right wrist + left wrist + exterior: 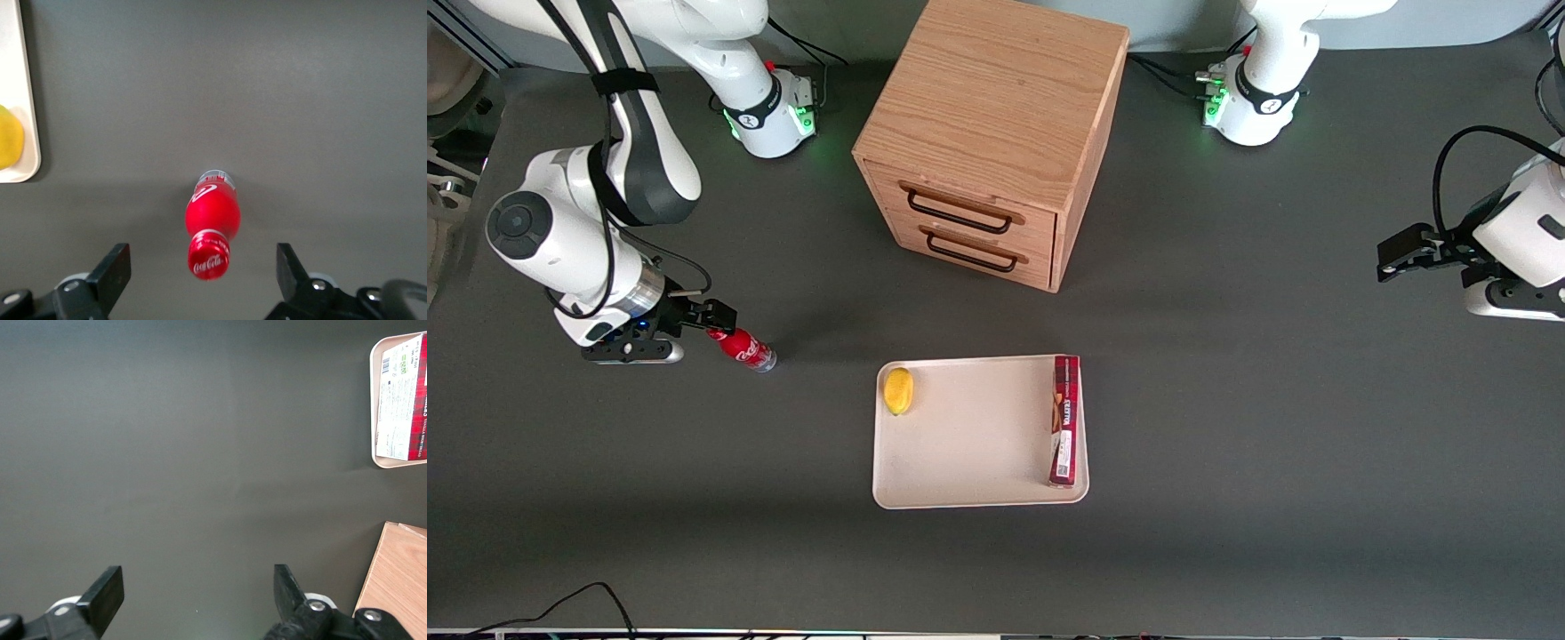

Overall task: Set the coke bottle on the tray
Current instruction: 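Close the right gripper around the bottle's cap end and lift it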

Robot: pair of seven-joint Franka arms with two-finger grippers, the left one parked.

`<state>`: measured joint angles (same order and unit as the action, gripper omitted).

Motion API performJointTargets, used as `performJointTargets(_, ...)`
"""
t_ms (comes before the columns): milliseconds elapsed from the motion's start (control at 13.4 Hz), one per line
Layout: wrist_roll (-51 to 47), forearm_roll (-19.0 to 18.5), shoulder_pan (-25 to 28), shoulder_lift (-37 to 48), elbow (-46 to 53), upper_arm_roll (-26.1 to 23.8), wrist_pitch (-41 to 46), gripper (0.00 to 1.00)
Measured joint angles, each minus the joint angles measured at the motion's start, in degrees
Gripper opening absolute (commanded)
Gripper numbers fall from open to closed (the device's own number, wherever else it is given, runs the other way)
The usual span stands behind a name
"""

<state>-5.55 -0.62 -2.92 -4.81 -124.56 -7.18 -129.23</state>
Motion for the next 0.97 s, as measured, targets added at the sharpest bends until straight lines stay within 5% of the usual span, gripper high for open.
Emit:
performJointTargets(449, 0.2, -0.5, 0.0, -1.8, -0.8, -0.2, -2.4, 0.87)
performJointTargets(598, 0.3, -1.0, 0.0, -2.0, -0.9, -0.2, -2.5, 0.57)
performJointTargets(748, 0.3, -1.1, 0.0, -2.0, -1.3, -0.2, -2.6, 0.08)
performJointTargets(822, 0.3, -1.2, 0.0, -2.0, -1.4, -0.2, -2.7, 0.0)
performJointTargets(972, 0.3, -1.2, 0.0, -2.0, -1.4, -0.2, -2.8, 0.0)
